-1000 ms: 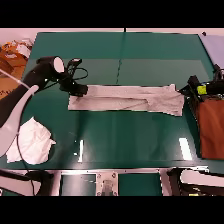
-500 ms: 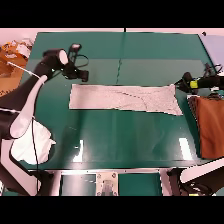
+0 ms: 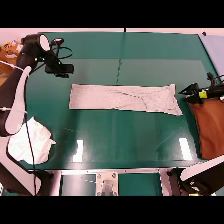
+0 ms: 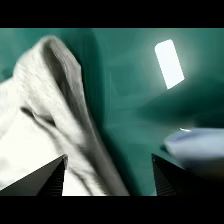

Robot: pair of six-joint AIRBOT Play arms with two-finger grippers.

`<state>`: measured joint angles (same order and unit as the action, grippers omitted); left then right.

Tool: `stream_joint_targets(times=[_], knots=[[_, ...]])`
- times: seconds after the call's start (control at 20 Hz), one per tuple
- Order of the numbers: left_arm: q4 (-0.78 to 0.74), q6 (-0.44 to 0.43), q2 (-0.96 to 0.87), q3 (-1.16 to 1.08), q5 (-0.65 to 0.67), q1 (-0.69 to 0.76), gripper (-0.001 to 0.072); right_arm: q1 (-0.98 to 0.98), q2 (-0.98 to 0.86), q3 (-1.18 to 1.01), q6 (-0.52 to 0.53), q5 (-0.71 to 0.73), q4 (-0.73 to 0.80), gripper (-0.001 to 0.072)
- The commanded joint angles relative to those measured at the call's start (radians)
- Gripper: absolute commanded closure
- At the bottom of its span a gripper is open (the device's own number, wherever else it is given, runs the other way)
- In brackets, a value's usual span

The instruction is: Fold the shirts.

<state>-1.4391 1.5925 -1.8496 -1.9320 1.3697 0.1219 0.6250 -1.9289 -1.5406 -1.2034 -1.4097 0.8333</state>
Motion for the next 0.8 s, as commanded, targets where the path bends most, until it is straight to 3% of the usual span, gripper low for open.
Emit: stream_joint_targets(times=[0.0,0.2,0.25,0.3,0.4,0.55,0.75], knots=[[0.072,0.004,0.0,-0.006,0.025,-0.005,0.0686,-0.035,-0.083,0.017,0.086,-0.074,-0.089,0.0095],[0.163,0.004,0.0,-0.006,0.015,-0.005,0.0686,-0.145,-0.085,-0.036,0.078,-0.069,-0.093,0.0101],[0.185,0.004,0.0,-0.006,0.006,-0.005,0.0686,-0.163,-0.085,-0.065,0.071,-0.072,-0.093,0.0362],[0.208,0.004,0.0,-0.006,0.0,-0.005,0.0686,-0.178,-0.085,-0.098,0.069,-0.08,-0.092,0.0695],[0.244,0.004,0.0,-0.006,0.0,-0.005,0.0686,-0.188,-0.08,-0.157,0.019,-0.096,-0.073,0.0698],[0.277,0.004,-0.001,-0.005,-0.001,-0.003,0.0686,-0.183,-0.034,-0.206,-0.09,-0.096,0.095,0.0699],[0.293,-0.005,-0.018,-0.003,-0.084,0.089,0.0686,-0.183,0.096,-0.227,-0.099,-0.092,0.159,0.0699]])
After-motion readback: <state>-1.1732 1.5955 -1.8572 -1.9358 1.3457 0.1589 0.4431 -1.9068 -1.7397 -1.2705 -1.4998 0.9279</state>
